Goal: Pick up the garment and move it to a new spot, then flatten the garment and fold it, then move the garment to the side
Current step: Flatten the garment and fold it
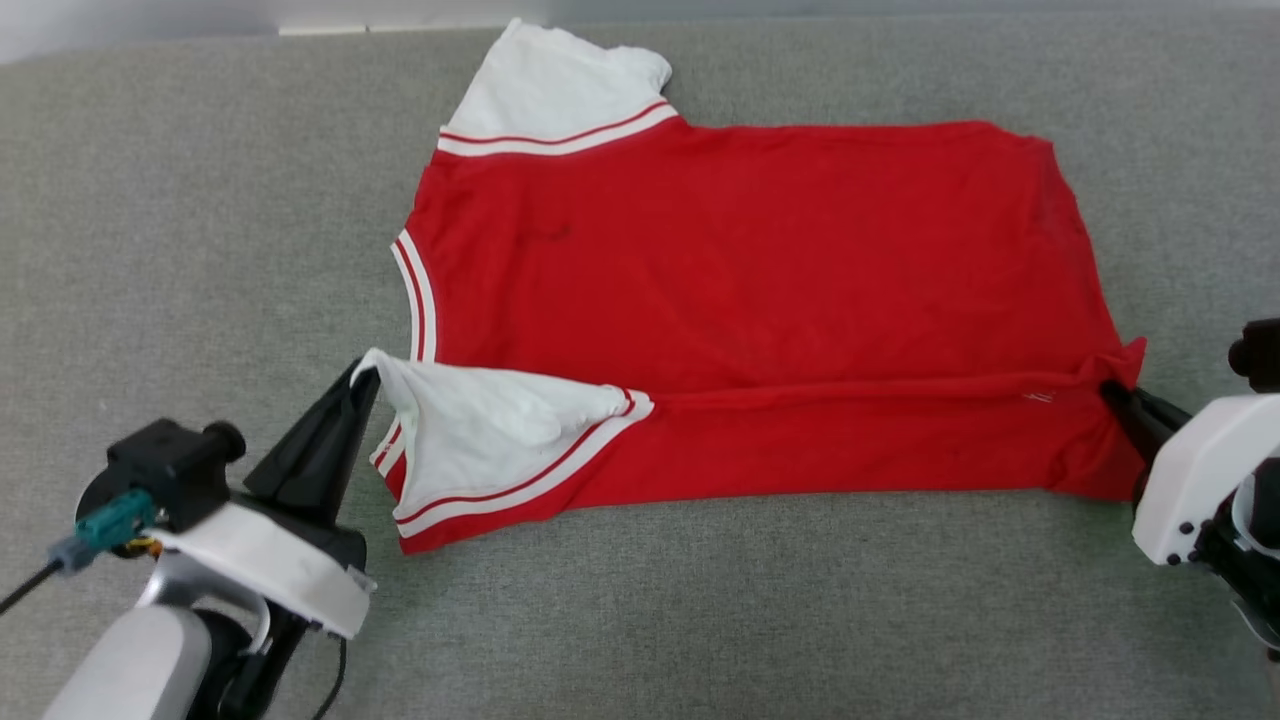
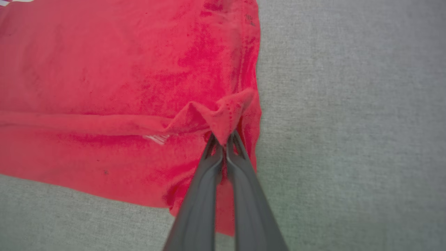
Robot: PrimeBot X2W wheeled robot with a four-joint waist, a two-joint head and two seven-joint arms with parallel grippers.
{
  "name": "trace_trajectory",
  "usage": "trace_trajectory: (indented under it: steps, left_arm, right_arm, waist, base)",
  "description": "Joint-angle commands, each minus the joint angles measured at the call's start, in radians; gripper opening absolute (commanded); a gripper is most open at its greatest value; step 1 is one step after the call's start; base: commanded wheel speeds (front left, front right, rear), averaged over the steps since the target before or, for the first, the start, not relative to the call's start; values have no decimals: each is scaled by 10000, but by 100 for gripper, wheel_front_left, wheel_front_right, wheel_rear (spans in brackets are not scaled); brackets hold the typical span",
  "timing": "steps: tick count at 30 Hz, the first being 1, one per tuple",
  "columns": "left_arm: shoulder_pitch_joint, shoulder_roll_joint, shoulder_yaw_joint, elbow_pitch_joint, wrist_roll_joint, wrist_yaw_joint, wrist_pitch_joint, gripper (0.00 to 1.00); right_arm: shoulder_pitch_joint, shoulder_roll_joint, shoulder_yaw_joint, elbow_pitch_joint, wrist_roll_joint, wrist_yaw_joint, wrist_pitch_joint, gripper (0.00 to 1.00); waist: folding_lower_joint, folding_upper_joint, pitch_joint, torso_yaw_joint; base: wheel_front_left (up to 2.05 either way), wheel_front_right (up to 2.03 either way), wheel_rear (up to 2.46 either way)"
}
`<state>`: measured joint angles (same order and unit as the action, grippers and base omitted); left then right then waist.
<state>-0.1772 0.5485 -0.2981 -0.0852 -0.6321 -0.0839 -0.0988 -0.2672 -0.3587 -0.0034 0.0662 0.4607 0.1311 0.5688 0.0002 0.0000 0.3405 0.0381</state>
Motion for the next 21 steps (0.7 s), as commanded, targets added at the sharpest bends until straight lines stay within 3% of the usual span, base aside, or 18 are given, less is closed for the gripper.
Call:
trace_trajectory:
  steps: [1,7,8,9,10,11,12,21]
  left_arm:
    - [-352,-71,-86,290,63,-78,29,0]
    - [-1512,-252,-416,1854,310,-199,36,0]
    - [-1625,-346,-435,2127,272,-184,49,0]
    - [-1728,-398,-450,2360,265,-152,36,36]
    - [-1805,-447,-482,2545,276,-138,21,100]
    - [-1805,-447,-482,2545,276,-138,21,100]
    - [-1843,-491,-533,2716,309,-149,-33,100]
    - [-1268,-897,-472,3299,131,82,-754,100]
  right_arm:
    - [-272,28,61,143,-132,-7,36,0]
    - [-826,116,363,849,-529,-6,169,0]
    - [-819,174,439,999,-472,-7,327,5]
    - [-804,183,575,1096,-445,-6,450,30]
    - [-825,195,621,1170,-447,-6,519,49]
    - [-825,195,621,1170,-447,-6,519,49]
    - [-830,230,611,1239,-460,-6,535,100]
    - [-526,179,672,1113,-912,-6,167,100]
  waist:
    - [-2,0,265,37]
    - [-2,0,504,109]
    - [-2,0,502,114]
    - [-2,0,495,102]
    - [-2,0,479,91]
    - [-2,0,479,91]
    - [-2,0,440,88]
    - [-2,0,-498,27]
  base:
    - [0,0,0]
    - [0,0,0]
    - [0,0,0]
    - [0,0,0]
    - [0,0,0]
    - [0,0,0]
    - [0,0,0]
    - [0,0,0]
